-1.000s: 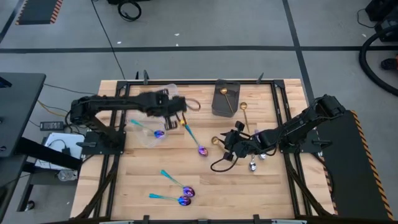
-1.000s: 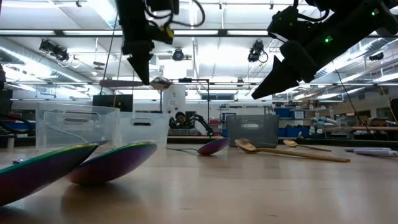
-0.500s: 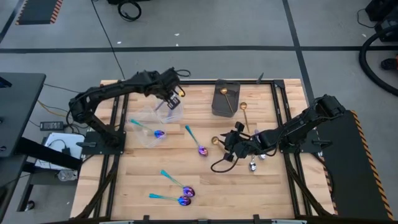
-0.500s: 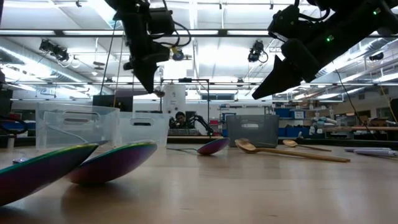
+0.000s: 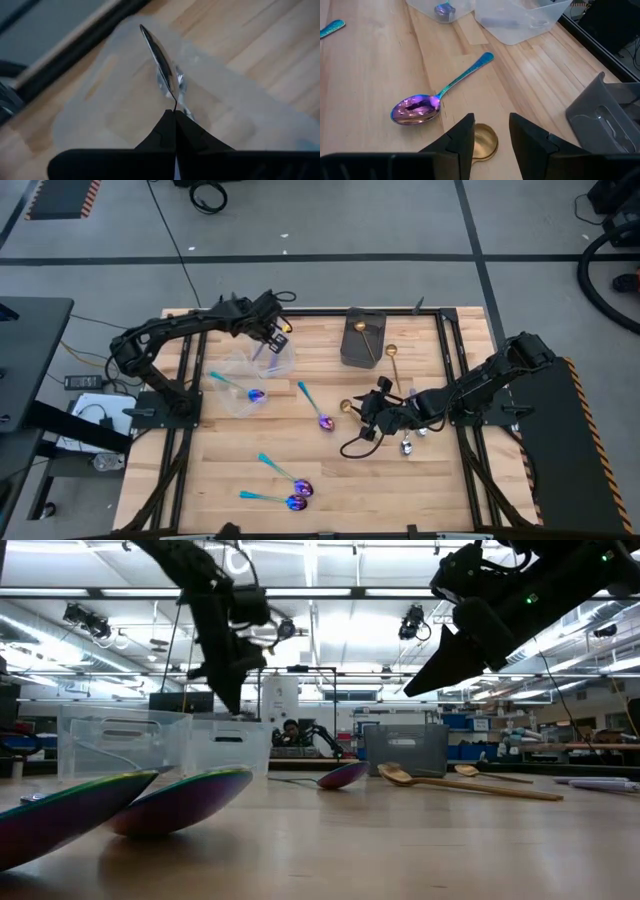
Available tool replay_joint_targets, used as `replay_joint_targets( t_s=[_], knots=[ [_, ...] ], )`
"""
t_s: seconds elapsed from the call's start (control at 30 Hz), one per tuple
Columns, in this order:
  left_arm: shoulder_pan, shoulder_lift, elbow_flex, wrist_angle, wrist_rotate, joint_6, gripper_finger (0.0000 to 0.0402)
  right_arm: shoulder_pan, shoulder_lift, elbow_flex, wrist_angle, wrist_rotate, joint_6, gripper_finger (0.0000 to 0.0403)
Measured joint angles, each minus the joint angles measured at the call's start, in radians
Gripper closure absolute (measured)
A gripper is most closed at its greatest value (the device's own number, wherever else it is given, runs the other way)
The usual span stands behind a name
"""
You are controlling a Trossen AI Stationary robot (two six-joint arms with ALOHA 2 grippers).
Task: Sort silverware by color (type)
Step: Put the purple spoon into the right transparent bin, then put the gold spoon into the black bin
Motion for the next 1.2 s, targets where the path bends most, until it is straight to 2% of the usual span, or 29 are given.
replay_joint_targets(
  t_s=[0.27,0.47,0.83,1.07,1.2],
  knots=[
    [0.048,0.000,-0.116,0.155,0.028,-0.071,0.0401,0.000,0.000,0.000,0.003,0.006,-0.010,0.0271],
    [0.053,0.000,-0.157,0.178,0.032,-0.167,0.0401,0.000,0.000,0.000,0.004,0.006,-0.010,0.0271],
    [0.042,0.000,-0.165,0.186,0.051,-0.223,0.0386,0.000,0.000,0.000,0.008,0.007,-0.011,0.0271],
    [0.019,-0.005,-0.165,0.199,0.051,-0.197,0.0333,0.000,0.000,0.000,0.007,0.006,-0.009,0.0271],
    [0.007,-0.010,-0.152,0.186,0.052,-0.141,0.0296,-0.007,0.002,0.000,-0.016,-0.102,0.030,0.0271]
  ],
)
